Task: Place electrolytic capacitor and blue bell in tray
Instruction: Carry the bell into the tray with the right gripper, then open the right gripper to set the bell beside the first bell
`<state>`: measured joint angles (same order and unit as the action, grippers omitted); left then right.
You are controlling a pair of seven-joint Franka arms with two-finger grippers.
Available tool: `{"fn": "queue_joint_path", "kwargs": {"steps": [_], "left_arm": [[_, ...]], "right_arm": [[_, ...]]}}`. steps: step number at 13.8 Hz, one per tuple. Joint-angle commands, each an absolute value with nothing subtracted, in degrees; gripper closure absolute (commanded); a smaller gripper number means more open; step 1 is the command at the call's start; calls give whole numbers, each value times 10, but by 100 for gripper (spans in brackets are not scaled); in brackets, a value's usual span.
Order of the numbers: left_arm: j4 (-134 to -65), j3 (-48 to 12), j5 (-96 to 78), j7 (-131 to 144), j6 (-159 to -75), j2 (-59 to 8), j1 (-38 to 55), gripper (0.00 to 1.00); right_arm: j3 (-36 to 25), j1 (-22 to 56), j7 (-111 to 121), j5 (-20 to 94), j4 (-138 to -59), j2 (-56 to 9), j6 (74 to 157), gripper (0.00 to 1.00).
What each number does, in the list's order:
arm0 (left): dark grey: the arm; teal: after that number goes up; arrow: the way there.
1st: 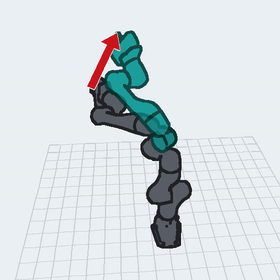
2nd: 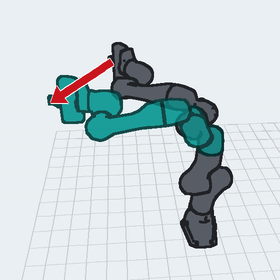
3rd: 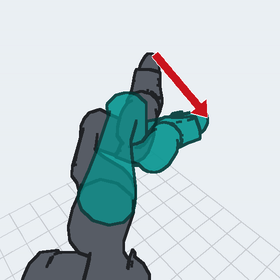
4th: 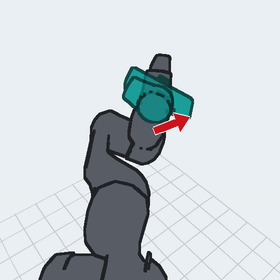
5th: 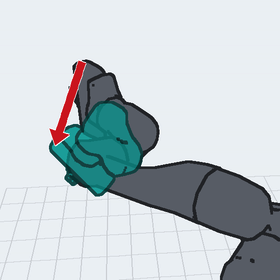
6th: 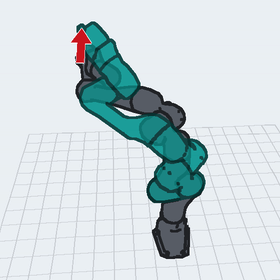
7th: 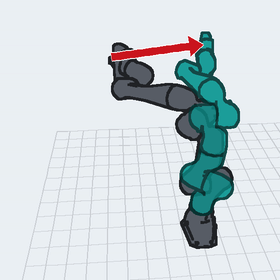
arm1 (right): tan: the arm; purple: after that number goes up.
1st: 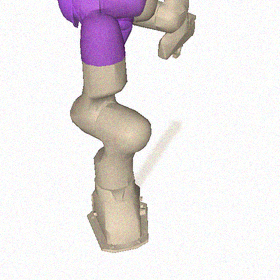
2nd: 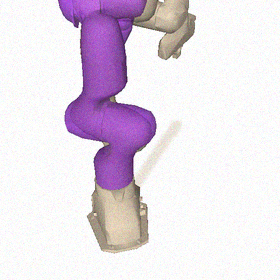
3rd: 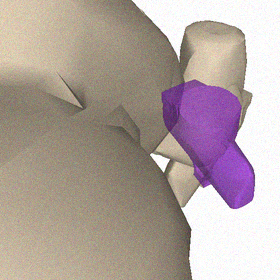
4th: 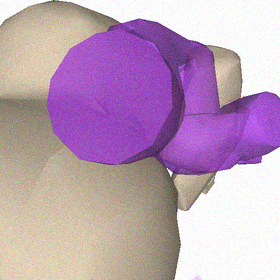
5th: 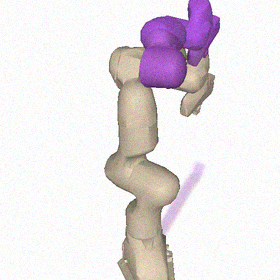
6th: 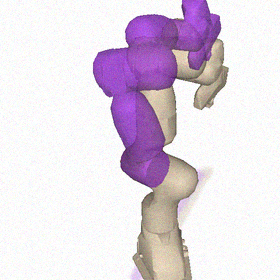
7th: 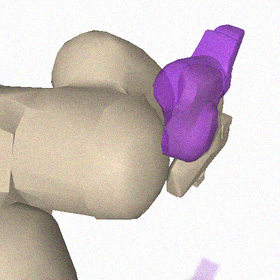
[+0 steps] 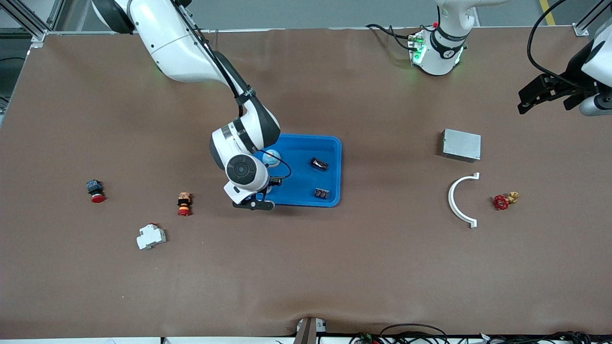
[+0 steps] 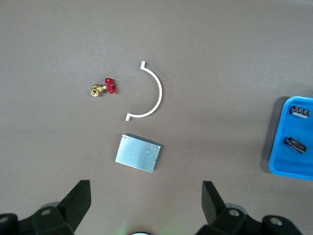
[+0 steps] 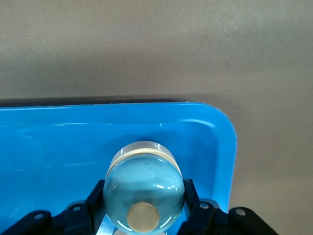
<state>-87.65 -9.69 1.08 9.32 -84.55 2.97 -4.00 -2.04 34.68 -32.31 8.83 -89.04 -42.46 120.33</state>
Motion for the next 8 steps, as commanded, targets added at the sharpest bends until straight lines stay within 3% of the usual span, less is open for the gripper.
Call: {"fn": "queue_joint_path", "kwargs": {"steps": [1,6,7,8], "left_arm": [[-888,-98,7,96,-845,46,-44,0],[-885,-98,7,96,-845,47,-45,0],[-885,-98,6,96,-844,49,-46,0],[-886,-98,7,96,-844,51,-45,0]], "right_arm": [[-26,366,-323,98,-904,-423,1219,100],[-26,363,-323,98,-905,-424,1218,98],[-26,361,-323,98,-904,-424,1216,57],[-26,359,-323,98,-904,-422,1213,1]]}}
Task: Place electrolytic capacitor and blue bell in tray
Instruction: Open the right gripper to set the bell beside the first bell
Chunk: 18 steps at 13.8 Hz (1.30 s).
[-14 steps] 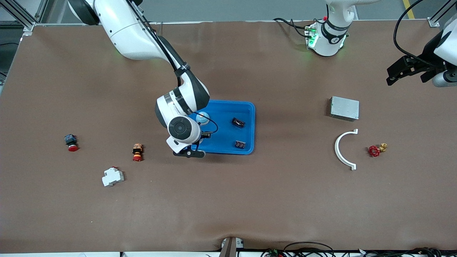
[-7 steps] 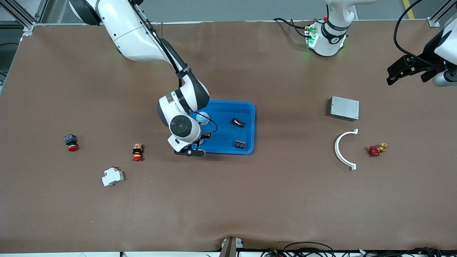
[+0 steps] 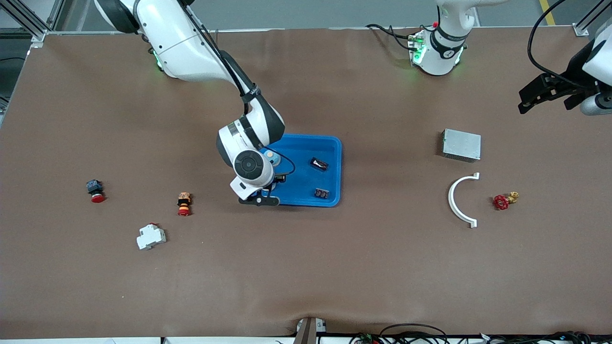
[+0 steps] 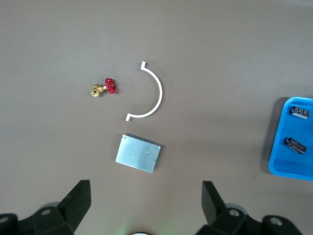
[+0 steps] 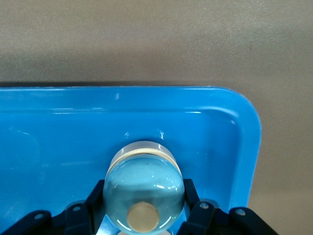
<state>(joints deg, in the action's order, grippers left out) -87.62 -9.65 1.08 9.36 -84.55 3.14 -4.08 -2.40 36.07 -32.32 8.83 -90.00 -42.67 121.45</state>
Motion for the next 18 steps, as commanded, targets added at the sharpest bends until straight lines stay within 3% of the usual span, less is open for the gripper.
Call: {"fn": "queue_joint_path", "kwargs": {"steps": [1,5,14,18], "left_arm": [[-886,-98,7,96,-844,51,-45,0],[-884,-98,6,96,-846,50,-45,0],[-887,-98,7,95,-843,51,-46,0],[-888,-98,6,96,-843,53,-46,0]], "right_arm": [[-27,360,-326,98,-904,-420,1209,0],[-31,357,-323,97,-899,-382,1132,0],[-33,341,-321,89,-905,-162,895,0],[-32,334,-319,43,-913,-65,832,0]]}}
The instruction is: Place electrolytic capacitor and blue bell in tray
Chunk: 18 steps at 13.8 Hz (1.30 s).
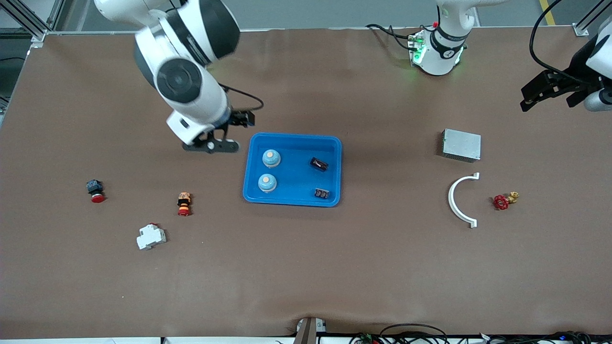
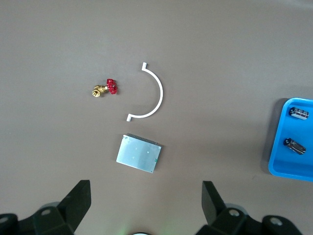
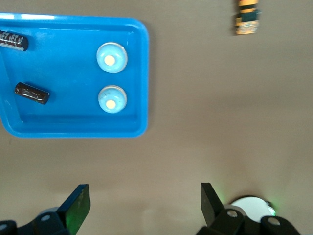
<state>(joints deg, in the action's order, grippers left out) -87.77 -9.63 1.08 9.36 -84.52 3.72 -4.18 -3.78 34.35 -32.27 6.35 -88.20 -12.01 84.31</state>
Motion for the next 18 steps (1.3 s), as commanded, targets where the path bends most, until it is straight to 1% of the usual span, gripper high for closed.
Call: {"fn": "queue_joint_path", "kwargs": {"steps": [1,3,5,8,11,13,14,16,18], "left_arm": [[-888,-98,6,96,-843,54,-46,0],[-888,-98,6,95,-842,55,-45,0],[-889,-99,5,96,-832,55,-43,0],[-889,-100,5,93,-819,60,-42,0],[-889,-99,5,85,-810,63,-44,0],[-890,-107,6,85,-805,63,-40,0],[-889,-118,8,85,-805,62,-43,0],[-889,-119,8,80,-805,62,-42,0],[-889,-119,7,72,-806,62,-42,0]], "right_arm": [[-31,318,-305,42,-924,-41,827,0],[-23,267,-227,43,-963,9,828,0],[-9,194,-157,43,-966,27,827,0],[-11,104,-70,41,-951,30,831,0],[-10,37,-62,34,-947,28,872,0],[-8,-6,-62,34,-947,28,882,0],[-8,-13,-62,33,-947,28,894,0],[-8,-13,-62,14,-940,27,894,0],[-10,-12,-62,14,-916,25,888,0]]}}
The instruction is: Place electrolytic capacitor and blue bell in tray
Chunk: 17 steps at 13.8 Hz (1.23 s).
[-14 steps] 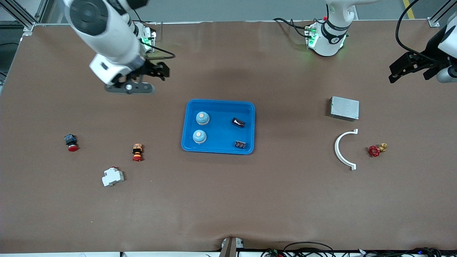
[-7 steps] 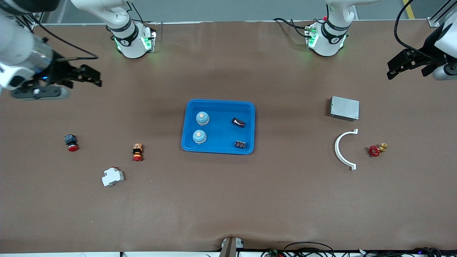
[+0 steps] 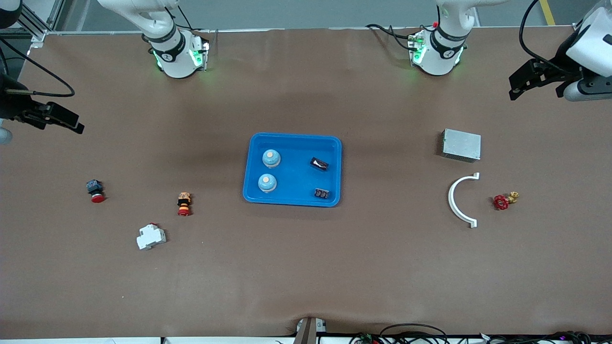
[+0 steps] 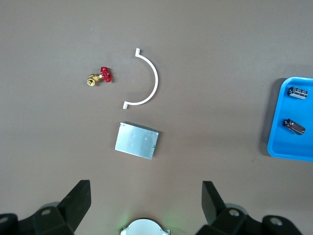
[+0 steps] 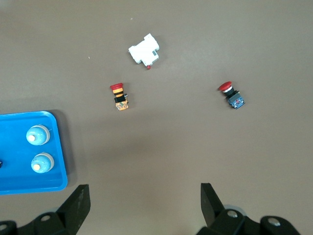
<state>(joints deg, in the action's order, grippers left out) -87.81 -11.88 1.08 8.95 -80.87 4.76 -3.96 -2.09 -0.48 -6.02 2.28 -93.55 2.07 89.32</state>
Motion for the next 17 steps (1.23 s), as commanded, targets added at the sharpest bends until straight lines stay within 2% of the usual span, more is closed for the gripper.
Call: {"fn": "queue_joint_path", "kwargs": {"steps": [1,17], "left_arm": [[-888,-119,7,72,-806,62,-43,0],[-870,-112,1,72,-811,54,-48,0]], "right_arm": [[-10,-11,-62,14,-913,25,888,0],[-15,-25,-14,8,-904,21,888,0]]}}
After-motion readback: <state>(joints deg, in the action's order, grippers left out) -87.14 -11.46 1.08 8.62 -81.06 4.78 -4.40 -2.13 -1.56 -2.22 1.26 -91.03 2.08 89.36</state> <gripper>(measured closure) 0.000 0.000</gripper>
